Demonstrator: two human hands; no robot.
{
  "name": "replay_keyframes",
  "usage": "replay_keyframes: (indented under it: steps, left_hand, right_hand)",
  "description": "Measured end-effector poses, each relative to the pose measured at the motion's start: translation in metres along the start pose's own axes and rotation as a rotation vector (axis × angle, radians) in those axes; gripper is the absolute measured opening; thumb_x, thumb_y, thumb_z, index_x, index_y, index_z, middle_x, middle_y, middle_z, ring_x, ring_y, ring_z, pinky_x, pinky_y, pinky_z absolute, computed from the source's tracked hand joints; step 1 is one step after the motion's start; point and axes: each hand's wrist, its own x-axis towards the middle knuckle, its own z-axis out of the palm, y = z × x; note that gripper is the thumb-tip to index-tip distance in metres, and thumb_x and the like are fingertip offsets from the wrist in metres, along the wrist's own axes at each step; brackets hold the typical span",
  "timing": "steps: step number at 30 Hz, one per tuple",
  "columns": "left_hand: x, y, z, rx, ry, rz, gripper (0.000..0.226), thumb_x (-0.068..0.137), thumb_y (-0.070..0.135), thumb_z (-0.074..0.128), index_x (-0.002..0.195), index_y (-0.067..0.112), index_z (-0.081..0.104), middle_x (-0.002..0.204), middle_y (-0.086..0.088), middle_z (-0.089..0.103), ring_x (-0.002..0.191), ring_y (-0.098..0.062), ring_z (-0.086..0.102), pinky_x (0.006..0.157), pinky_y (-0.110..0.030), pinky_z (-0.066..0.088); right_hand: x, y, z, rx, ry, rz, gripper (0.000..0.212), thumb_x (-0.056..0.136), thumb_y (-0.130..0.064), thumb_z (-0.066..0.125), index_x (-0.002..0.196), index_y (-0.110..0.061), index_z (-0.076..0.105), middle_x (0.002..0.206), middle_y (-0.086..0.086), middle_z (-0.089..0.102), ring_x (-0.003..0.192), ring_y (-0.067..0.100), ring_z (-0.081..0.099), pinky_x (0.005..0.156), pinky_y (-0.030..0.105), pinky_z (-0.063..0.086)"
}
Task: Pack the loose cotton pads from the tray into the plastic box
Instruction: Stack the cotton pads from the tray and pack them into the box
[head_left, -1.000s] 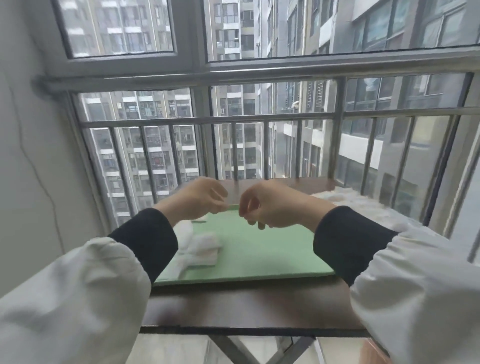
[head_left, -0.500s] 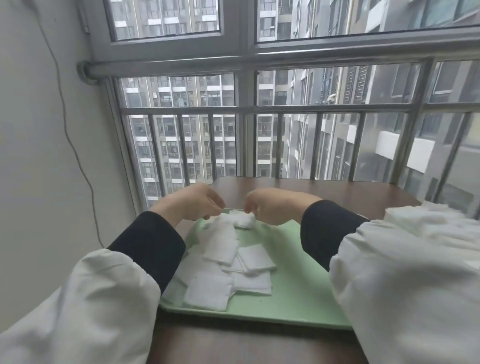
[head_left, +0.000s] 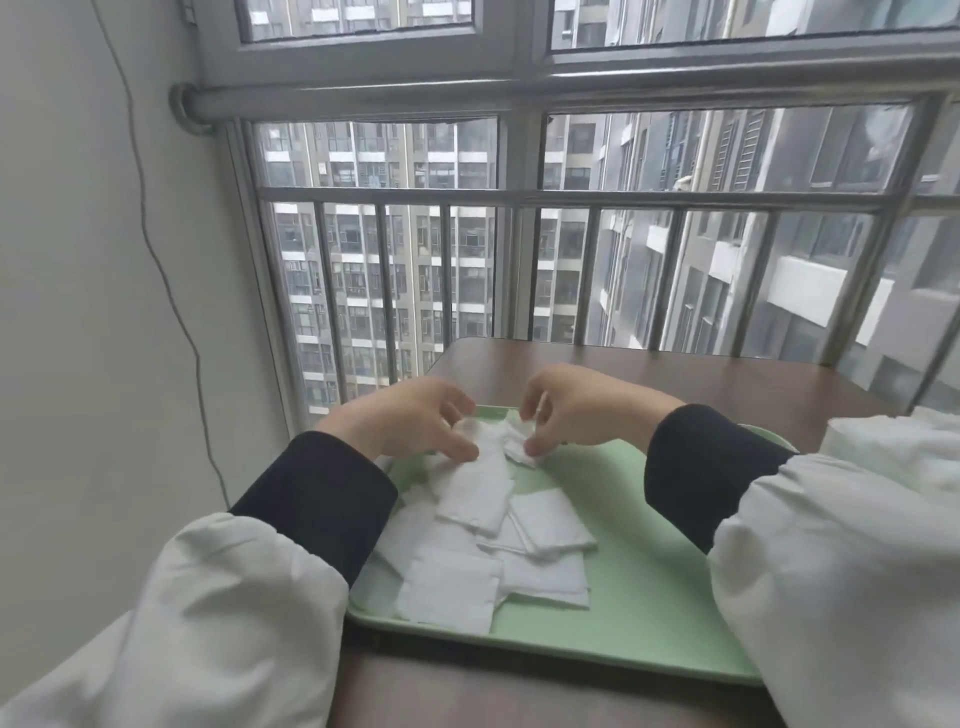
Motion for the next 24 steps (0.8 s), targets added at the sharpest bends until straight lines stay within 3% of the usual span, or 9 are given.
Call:
replay_keyframes:
  steps: [3, 6, 9, 11, 16, 21, 24]
  left_hand:
    - [-0.001, 0.003, 0.002, -0.035, 0.019, 0.008, 0.065, 0.079, 0.036, 0.085, 0.137, 0.029, 0.056, 0.112, 0.012, 0.058, 0.091, -0.002, 0.056, 0.069, -0.015, 0.038]
    - [-0.001, 0.006, 0.004, -0.088, 0.046, 0.03, 0.065, 0.073, 0.033, 0.089, 0.131, 0.03, 0.06, 0.109, 0.011, 0.061, 0.09, -0.001, 0.058, 0.07, -0.017, 0.042]
    - [0.0, 0.005, 0.006, -0.101, 0.066, 0.057, 0.04, 0.073, 0.034, 0.088, 0.109, 0.03, 0.071, 0.099, 0.012, 0.068, 0.088, -0.008, 0.064, 0.072, -0.022, 0.047]
    - [0.0, 0.004, 0.007, -0.11, 0.103, 0.082, 0.015, 0.079, 0.037, 0.083, 0.089, 0.033, 0.072, 0.092, 0.009, 0.071, 0.085, -0.012, 0.066, 0.071, -0.026, 0.049]
    - [-0.001, 0.004, 0.006, -0.243, 0.25, 0.147, 0.007, 0.091, 0.028, 0.071, 0.088, 0.021, 0.069, 0.09, -0.001, 0.07, 0.081, -0.015, 0.065, 0.078, -0.033, 0.054]
    - [-0.003, 0.012, 0.008, -0.397, 0.361, 0.192, 0.009, 0.087, 0.016, 0.073, 0.089, 0.02, 0.065, 0.093, -0.004, 0.069, 0.084, -0.02, 0.067, 0.075, -0.037, 0.059]
    - [-0.004, 0.016, 0.01, -0.534, 0.413, 0.196, 0.013, 0.089, 0.011, 0.073, 0.091, 0.017, 0.062, 0.098, -0.008, 0.066, 0.084, -0.023, 0.069, 0.06, -0.032, 0.062]
  right_hand:
    - [-0.018, 0.008, -0.003, 0.026, -0.08, 0.047, 0.035, 0.081, -0.027, 0.082, 0.112, -0.022, 0.066, 0.1, 0.003, 0.072, 0.089, 0.025, 0.072, 0.072, 0.033, 0.059]
    - [-0.035, 0.017, -0.004, 0.005, -0.078, 0.044, 0.015, 0.086, -0.027, 0.076, 0.099, -0.027, 0.07, 0.093, 0.001, 0.075, 0.083, 0.02, 0.073, 0.067, 0.028, 0.058]
    - [-0.045, 0.022, -0.004, 0.022, -0.075, 0.077, 0.009, 0.084, -0.032, 0.076, 0.089, -0.03, 0.07, 0.085, -0.003, 0.076, 0.067, 0.011, 0.071, 0.051, 0.018, 0.049]
    - [-0.049, 0.024, -0.001, -0.001, -0.032, 0.121, 0.013, 0.084, -0.039, 0.074, 0.087, -0.027, 0.072, 0.079, -0.007, 0.074, 0.061, 0.007, 0.065, 0.049, 0.017, 0.045]
    - [-0.045, 0.03, 0.007, -0.108, 0.101, 0.208, 0.027, 0.086, -0.036, 0.065, 0.095, -0.01, 0.071, 0.093, 0.006, 0.073, 0.079, 0.022, 0.064, 0.069, 0.031, 0.049]
    - [-0.04, 0.023, 0.019, -0.044, 0.182, -0.065, 0.032, 0.098, -0.03, 0.055, 0.13, -0.029, 0.057, 0.128, -0.003, 0.053, 0.111, 0.018, 0.053, 0.095, 0.033, 0.042]
    - [-0.036, 0.019, 0.031, -0.141, 0.121, -0.117, 0.026, 0.101, -0.037, 0.049, 0.126, -0.035, 0.058, 0.129, -0.004, 0.052, 0.118, 0.023, 0.049, 0.099, 0.039, 0.041]
